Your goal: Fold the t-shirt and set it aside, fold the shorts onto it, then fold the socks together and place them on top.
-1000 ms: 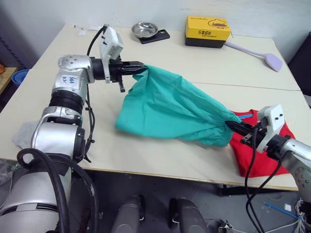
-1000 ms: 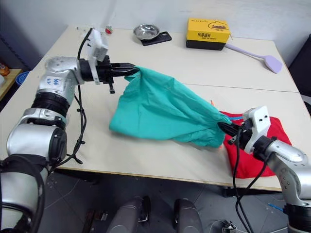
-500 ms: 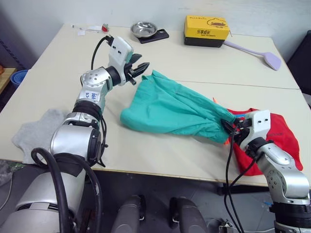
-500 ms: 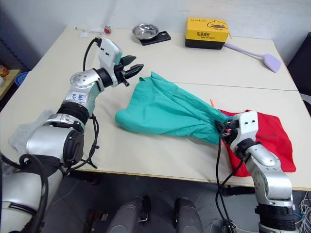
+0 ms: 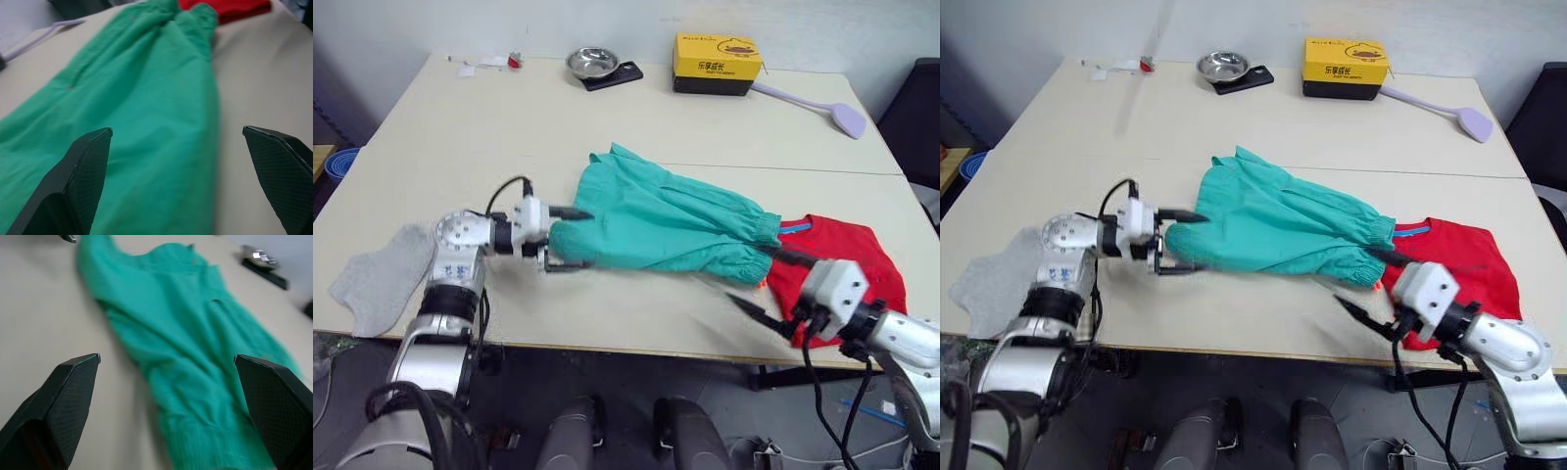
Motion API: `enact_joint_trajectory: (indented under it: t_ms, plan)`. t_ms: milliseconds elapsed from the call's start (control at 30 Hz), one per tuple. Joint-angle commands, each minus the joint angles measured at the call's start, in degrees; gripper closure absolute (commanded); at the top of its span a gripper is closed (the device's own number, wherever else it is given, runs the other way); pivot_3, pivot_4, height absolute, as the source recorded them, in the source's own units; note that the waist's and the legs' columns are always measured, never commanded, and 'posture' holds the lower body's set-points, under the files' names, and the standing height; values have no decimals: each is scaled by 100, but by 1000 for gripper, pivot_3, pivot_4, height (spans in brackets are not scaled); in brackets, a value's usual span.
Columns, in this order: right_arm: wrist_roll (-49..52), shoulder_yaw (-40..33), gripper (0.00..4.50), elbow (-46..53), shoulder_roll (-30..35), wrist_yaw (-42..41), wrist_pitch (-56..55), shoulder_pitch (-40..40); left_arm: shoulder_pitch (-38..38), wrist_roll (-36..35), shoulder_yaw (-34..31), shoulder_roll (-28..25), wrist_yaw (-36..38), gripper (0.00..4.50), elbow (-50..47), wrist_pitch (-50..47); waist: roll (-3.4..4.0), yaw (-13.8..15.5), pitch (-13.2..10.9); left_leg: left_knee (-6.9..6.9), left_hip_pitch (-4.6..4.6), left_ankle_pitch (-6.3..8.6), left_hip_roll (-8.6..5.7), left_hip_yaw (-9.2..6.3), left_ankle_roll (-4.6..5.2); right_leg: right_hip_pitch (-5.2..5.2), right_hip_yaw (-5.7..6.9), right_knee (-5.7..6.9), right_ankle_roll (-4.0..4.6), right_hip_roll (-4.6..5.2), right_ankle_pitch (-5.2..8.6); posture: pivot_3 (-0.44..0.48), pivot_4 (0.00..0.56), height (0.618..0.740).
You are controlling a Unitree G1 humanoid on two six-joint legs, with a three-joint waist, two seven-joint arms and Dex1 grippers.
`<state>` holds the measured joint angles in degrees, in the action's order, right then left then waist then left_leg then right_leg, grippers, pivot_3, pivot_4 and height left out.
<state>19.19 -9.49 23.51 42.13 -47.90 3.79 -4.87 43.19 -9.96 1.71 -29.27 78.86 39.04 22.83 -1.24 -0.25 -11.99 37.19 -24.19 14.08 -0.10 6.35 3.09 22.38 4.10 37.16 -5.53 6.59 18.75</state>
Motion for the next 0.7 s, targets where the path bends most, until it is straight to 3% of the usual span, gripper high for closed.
enact_joint_trajectory:
  t_ms: [33, 300, 333, 400, 533, 700]
  plan:
    - [-659, 374, 19, -227, 10, 331, 203, 274, -77, 460, 235, -22, -510, 8, -384, 263, 0, 12, 1, -3, 0, 1, 0, -1, 1, 1, 0, -1, 5, 1, -5, 0, 150, 740]
    - [-1673, 899, 19, -982, -177, 1052, 704, 1082, 533, 1691, 747, 148, -2131, 8, 940, 630, -2, 32, 2, -7, -9, 0, -4, -7, 0, 4, 11, -15, 4, 8, -10, 0, 150, 740]
    - [-1701, 916, 190, -1013, -200, 1070, 743, 1126, 631, 1815, 781, 167, -2368, 0, 1147, 676, -2, 34, 2, -5, -9, 0, -4, -6, 1, 3, 14, -13, 4, 7, -10, 0, 150, 740]
    - [-1814, 950, 589, -1041, -228, 1127, 757, 1176, 782, 1891, 812, 220, -2606, 413, 1476, 792, -2, 32, 5, -5, -8, -1, -4, -7, 1, 2, 15, -11, 3, 7, -11, 0, 150, 740]
    - [-1920, 1072, 2091, -1089, -276, 1076, 631, 1259, 993, 2010, 905, 223, -2793, 1640, 2034, 888, -3, 26, 5, -5, -7, -1, -4, -6, 2, 1, 18, -10, 1, 6, -12, 0, 150, 740]
    - [-1982, 1161, 3899, -1333, -193, 921, 196, 1464, 701, 1246, 686, 197, -1390, 3236, 1847, 454, -2, -17, 6, -5, 0, -3, -1, 2, 3, 3, 33, -1, 1, 2, -12, 0, 150, 740]
